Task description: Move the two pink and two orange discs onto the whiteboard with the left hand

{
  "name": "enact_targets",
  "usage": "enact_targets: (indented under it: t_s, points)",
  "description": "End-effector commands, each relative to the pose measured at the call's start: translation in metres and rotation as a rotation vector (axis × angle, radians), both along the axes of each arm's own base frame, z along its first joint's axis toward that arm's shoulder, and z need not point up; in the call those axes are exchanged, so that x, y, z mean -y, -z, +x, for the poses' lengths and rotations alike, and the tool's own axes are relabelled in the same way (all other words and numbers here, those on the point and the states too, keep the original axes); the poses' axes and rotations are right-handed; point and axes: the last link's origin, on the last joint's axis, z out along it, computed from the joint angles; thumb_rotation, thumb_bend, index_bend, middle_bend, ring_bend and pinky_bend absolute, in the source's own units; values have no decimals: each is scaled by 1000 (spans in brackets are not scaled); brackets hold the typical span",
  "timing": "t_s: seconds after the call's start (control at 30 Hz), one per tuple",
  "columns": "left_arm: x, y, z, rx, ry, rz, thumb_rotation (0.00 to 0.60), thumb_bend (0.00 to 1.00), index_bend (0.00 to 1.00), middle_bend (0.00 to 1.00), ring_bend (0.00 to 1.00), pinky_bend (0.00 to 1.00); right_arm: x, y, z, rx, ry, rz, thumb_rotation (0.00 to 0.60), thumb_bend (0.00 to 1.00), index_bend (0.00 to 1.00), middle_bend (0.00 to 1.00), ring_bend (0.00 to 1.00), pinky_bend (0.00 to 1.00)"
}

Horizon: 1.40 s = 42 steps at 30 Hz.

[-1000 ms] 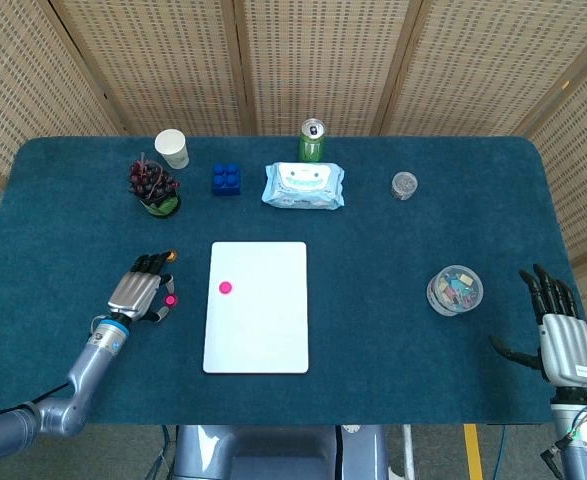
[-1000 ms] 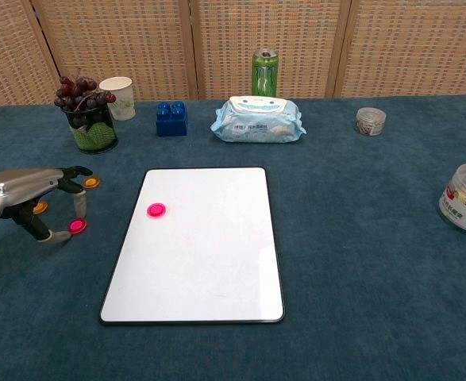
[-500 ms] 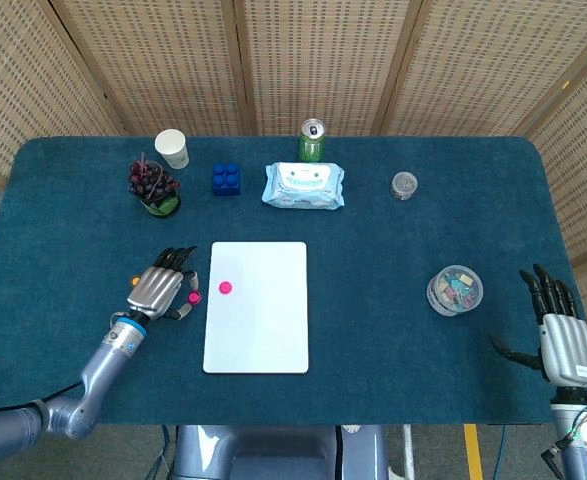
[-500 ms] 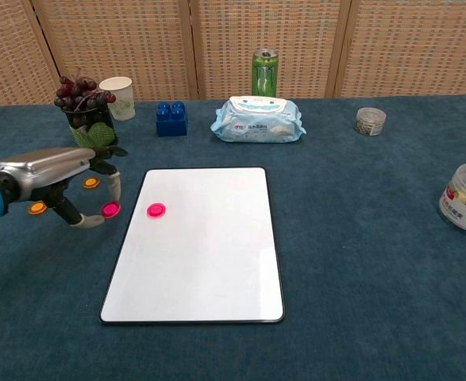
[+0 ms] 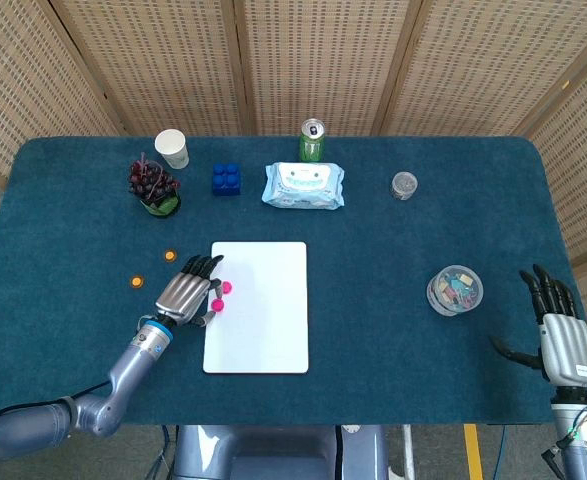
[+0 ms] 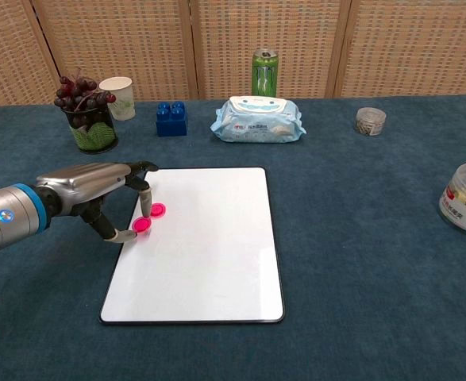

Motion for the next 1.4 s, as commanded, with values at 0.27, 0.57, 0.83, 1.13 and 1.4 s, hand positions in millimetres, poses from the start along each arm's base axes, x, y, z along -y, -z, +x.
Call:
enact_targets:
  t_s: [0.27,0.57,0.83,1.13,1.4]
  points:
    - [4,1,4,-9,16,0,600,274,328,0,0,0,0,0,0,0,-1,-1,600,234,0,0,0,0]
    - [3,-4,5,9,15,3,600,267,98,0,0,0,0,0,0,1,-1,0,600,234,0,0,0,0]
    - [-2,-42,-29,-14,-43,97,600,293,109,0,0,0,0,0,0,4,0,1,600,234,0,0,0,0]
    - [-7,-84,-90,-27,-198,188,600,301,232,0,0,0,0,0,1,4,1,1,600,234,0,0,0,0]
    - [-8,-96,-124,-32,-277,201,600,319,292,0,0,0,-1,0,1,13,4,-2,600,234,0,0,0,0]
